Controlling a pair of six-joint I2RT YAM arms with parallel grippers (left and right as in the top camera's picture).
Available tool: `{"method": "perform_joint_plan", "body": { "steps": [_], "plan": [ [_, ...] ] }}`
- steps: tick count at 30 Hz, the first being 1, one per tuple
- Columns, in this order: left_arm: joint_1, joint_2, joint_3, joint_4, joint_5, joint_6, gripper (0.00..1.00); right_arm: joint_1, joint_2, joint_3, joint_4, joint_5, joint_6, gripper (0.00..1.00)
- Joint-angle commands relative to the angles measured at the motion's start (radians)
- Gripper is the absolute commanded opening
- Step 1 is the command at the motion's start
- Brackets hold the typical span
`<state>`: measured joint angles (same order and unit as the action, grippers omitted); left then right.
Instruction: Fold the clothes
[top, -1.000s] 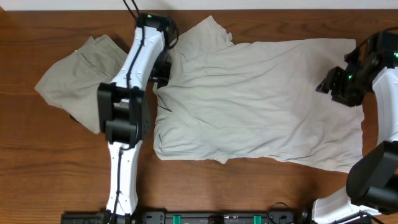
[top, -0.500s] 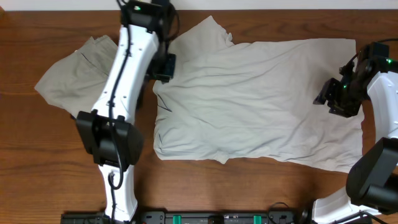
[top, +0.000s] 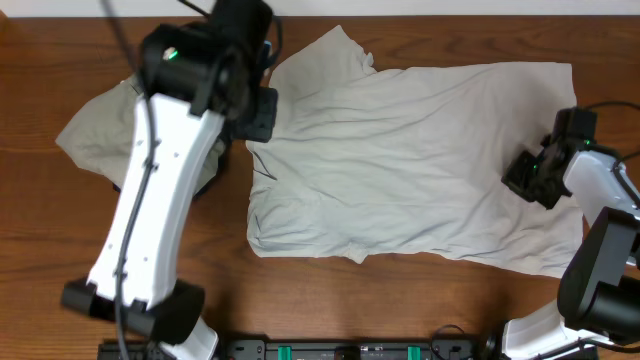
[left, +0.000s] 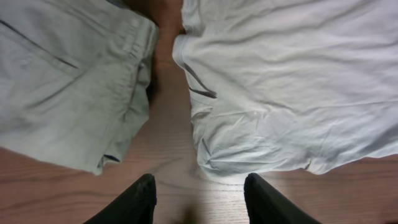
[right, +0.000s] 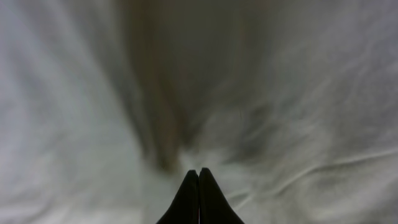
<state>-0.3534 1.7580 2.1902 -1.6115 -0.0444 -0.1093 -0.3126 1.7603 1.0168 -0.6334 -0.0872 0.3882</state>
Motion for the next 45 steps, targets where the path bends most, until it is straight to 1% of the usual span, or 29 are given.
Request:
{"method": "perform_joint_plan", "body": {
  "steps": [1, 6, 12, 14, 17, 20, 22, 26, 28, 30, 31, 33, 35, 38, 40, 43, 45],
  "plan": [
    [0.005, -0.005, -0.008, -0.078, -0.016, -0.042, 0.49, -0.023, -0.002, -0.047, 0.042, 0.061, 0.053, 0.01],
    [0.005, -0.029, -0.068, -0.078, -0.016, -0.089, 0.49, -0.078, 0.008, -0.075, 0.075, 0.294, 0.069, 0.01],
    [0.005, -0.082, -0.182, -0.078, -0.015, -0.119, 0.49, -0.236, 0.038, -0.068, 0.133, 0.32, 0.079, 0.01],
    [0.003, -0.1, -0.224, -0.074, -0.015, -0.132, 0.49, -0.289, 0.038, -0.059, 0.147, 0.262, 0.078, 0.01],
    [-0.008, -0.125, -0.306, -0.032, -0.015, -0.134, 0.49, -0.344, 0.035, -0.019, 0.145, 0.054, 0.011, 0.01],
    [-0.018, -0.141, -0.403, 0.023, -0.012, -0.162, 0.5, -0.376, 0.02, 0.029, 0.117, -0.179, -0.06, 0.09],
    [-0.021, -0.143, -0.462, 0.059, 0.019, -0.163, 0.5, -0.389, 0.005, 0.056, 0.076, -0.256, -0.061, 0.11],
    [-0.031, -0.142, -0.623, 0.191, 0.109, -0.162, 0.51, -0.394, -0.029, 0.08, 0.045, -0.386, -0.08, 0.12],
    [-0.039, -0.142, -0.715, 0.262, 0.112, -0.162, 0.55, -0.392, -0.043, 0.08, 0.03, -0.41, -0.079, 0.16],
    [-0.046, -0.142, -0.82, 0.349, 0.112, -0.162, 0.57, -0.391, -0.05, 0.08, 0.011, -0.412, -0.079, 0.25],
    [-0.047, -0.142, -0.867, 0.397, 0.112, -0.162, 0.58, -0.389, -0.05, 0.08, 0.003, -0.412, -0.079, 0.27],
    [-0.047, -0.142, -0.959, 0.509, 0.1, -0.154, 0.59, -0.382, -0.05, 0.08, -0.011, -0.418, -0.079, 0.3],
    [-0.047, -0.14, -1.046, 0.626, 0.071, -0.15, 0.59, -0.373, -0.05, 0.08, -0.027, -0.419, -0.079, 0.31],
    [-0.047, -0.132, -1.131, 0.763, 0.027, -0.142, 0.58, -0.349, -0.05, 0.08, -0.063, -0.418, -0.079, 0.3],
    [-0.047, -0.122, -1.161, 0.83, 0.023, -0.11, 0.52, -0.326, -0.05, 0.08, -0.089, -0.418, -0.08, 0.29],
    [-0.047, -0.093, -1.172, 0.886, -0.04, -0.1, 0.43, -0.277, -0.05, 0.08, -0.116, -0.417, -0.106, 0.29],
    [-0.047, -0.07, -1.172, 0.912, -0.069, -0.068, 0.4, -0.242, -0.05, 0.08, -0.126, -0.411, -0.117, 0.29]
  ]
}}
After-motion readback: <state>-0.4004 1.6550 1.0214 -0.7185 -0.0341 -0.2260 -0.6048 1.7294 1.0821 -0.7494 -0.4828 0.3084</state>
